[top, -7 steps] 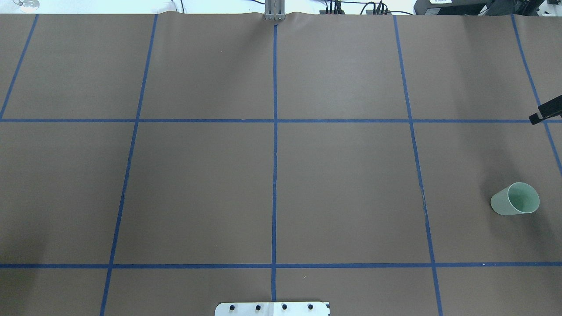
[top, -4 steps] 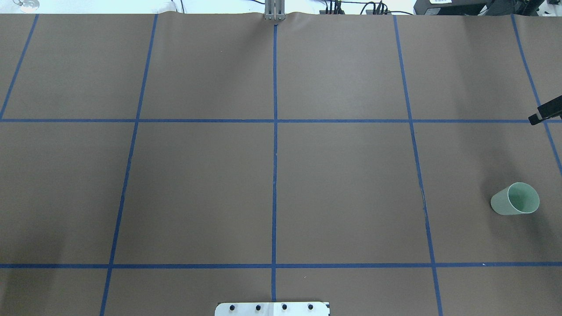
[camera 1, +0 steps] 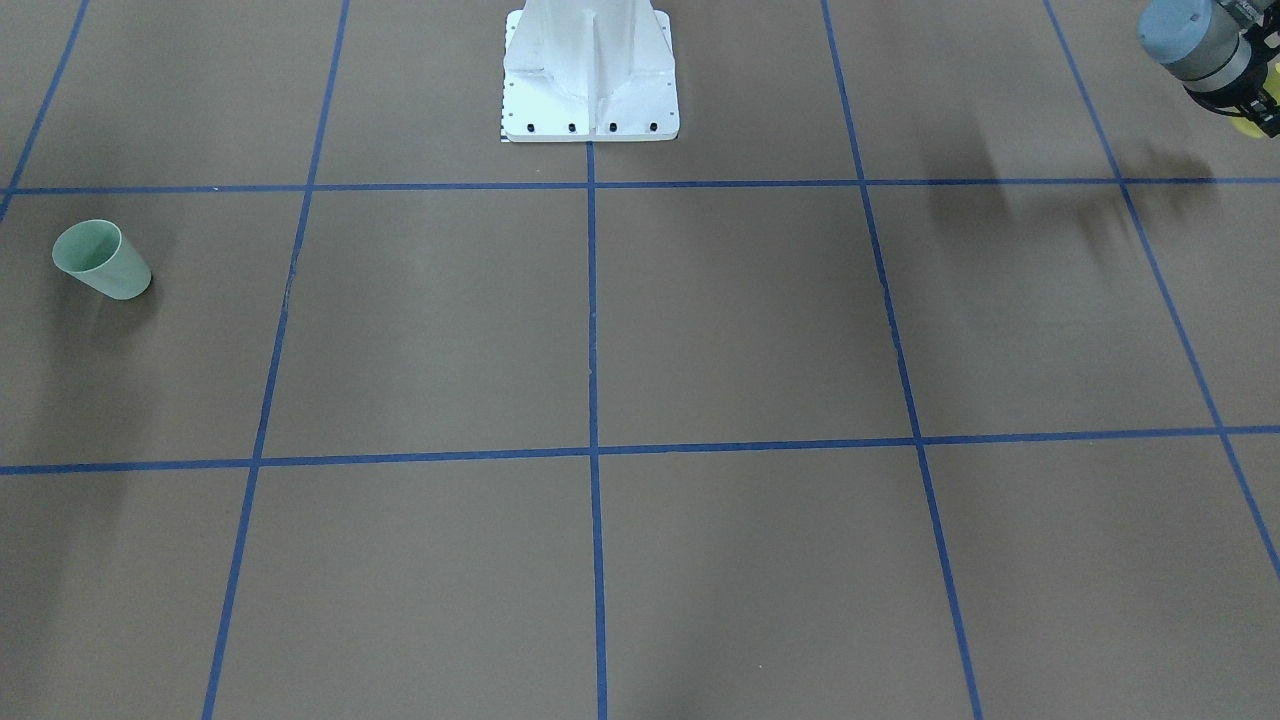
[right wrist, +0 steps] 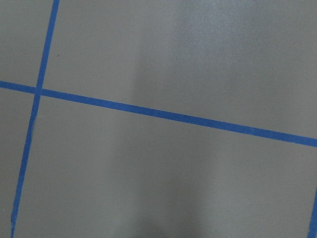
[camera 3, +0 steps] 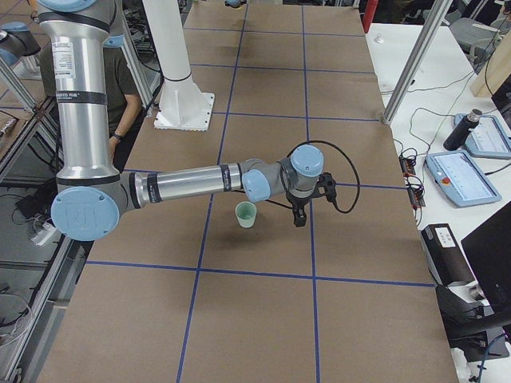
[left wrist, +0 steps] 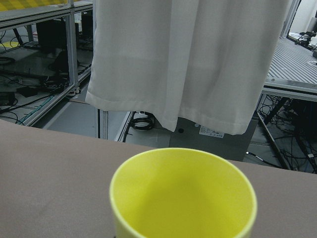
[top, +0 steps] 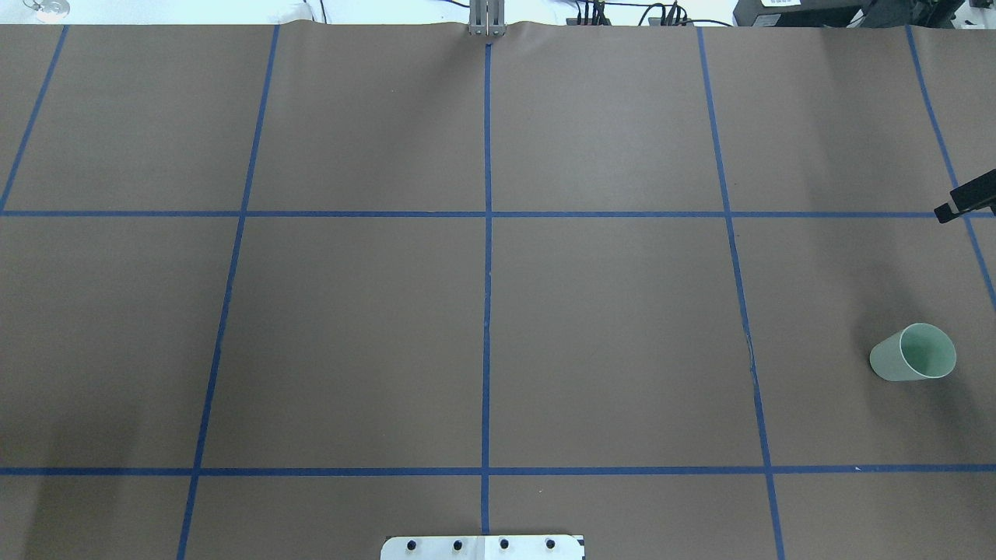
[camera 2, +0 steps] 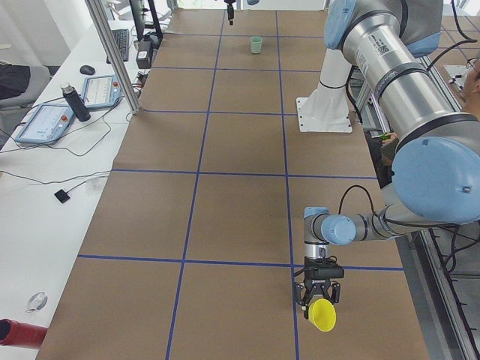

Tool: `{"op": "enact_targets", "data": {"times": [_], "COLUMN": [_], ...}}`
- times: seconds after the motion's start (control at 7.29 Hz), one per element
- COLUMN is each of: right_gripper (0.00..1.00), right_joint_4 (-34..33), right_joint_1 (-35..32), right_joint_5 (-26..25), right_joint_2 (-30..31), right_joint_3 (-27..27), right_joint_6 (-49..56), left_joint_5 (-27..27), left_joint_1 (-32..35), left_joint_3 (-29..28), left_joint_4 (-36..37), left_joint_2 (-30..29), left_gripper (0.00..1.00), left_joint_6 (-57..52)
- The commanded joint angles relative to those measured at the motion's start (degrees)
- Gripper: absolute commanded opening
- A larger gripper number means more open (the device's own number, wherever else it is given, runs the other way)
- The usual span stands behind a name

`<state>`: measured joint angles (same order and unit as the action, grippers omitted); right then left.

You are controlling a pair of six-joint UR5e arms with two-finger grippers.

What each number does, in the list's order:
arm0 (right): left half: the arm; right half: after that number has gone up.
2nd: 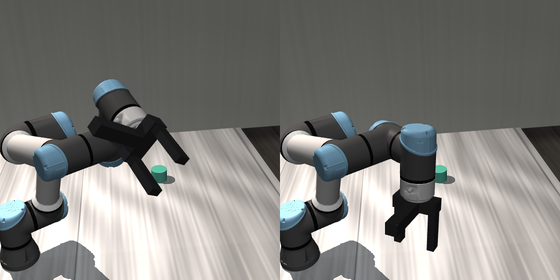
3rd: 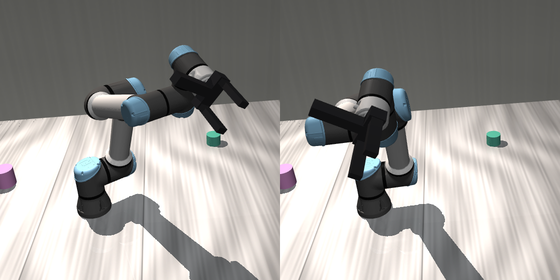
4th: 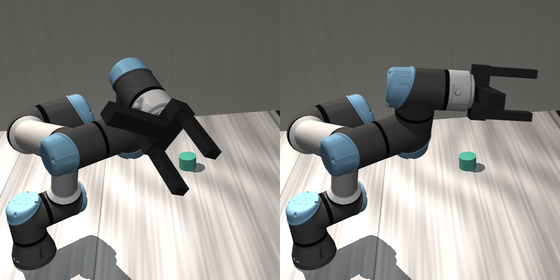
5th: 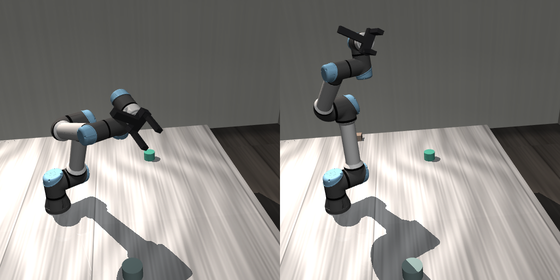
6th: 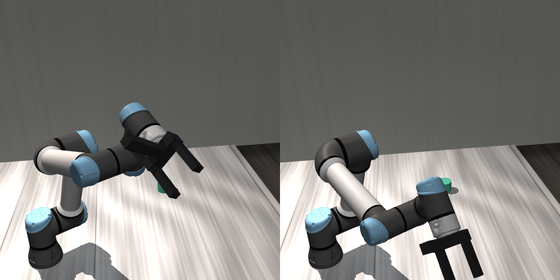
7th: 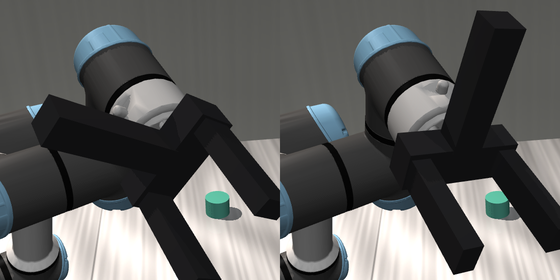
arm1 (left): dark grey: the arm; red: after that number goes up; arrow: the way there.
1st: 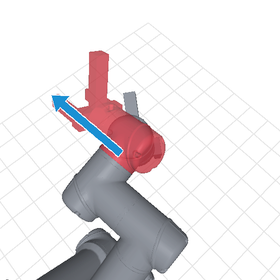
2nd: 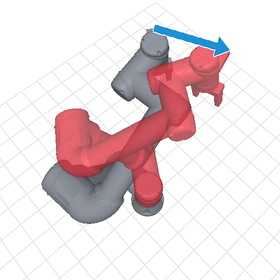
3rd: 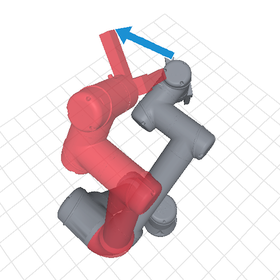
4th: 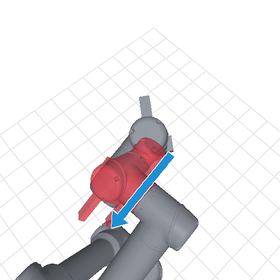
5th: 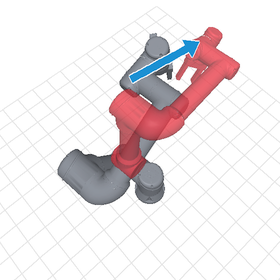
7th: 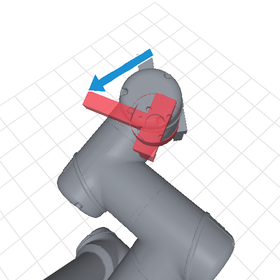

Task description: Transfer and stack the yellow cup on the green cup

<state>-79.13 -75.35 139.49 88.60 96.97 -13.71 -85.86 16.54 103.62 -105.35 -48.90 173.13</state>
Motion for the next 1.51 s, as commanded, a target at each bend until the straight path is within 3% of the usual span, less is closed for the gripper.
{"op": "enact_targets", "data": {"times": [0.0, 0.14, 0.41, 1.37], "right_gripper": [1.0, 1.0, 1.0, 1.0], "right_joint_4": [-0.06, -0.06, -0.06, 0.47], "right_joint_1": [0.12, 0.2, 0.38, 1.61], "right_joint_5": [0.0, 0.0, 0.0, -0.09], "right_joint_2": [0.0, 0.0, -0.18, -1.76], "right_joint_3": [-0.2, -0.38, -1.43, -0.73], "right_joint_6": [0.0, 0.0, 0.0, -0.35], "left_joint_5": [6.99, 12.94, 14.58, 29.68], "left_joint_1": [14.31, 20.57, 20.99, 21.08], "left_joint_3": [0.09, -0.69, -2.64, -2.28], "left_joint_4": [3.89, 6.45, 7.78, 9.29], "left_joint_2": [-9.4, -16.6, -18.6, -42.48], "left_gripper": [0.55, 0.56, 0.56, 0.61], "left_joint_6": [-14.49, -23.1, -27.38, -66.47]}}
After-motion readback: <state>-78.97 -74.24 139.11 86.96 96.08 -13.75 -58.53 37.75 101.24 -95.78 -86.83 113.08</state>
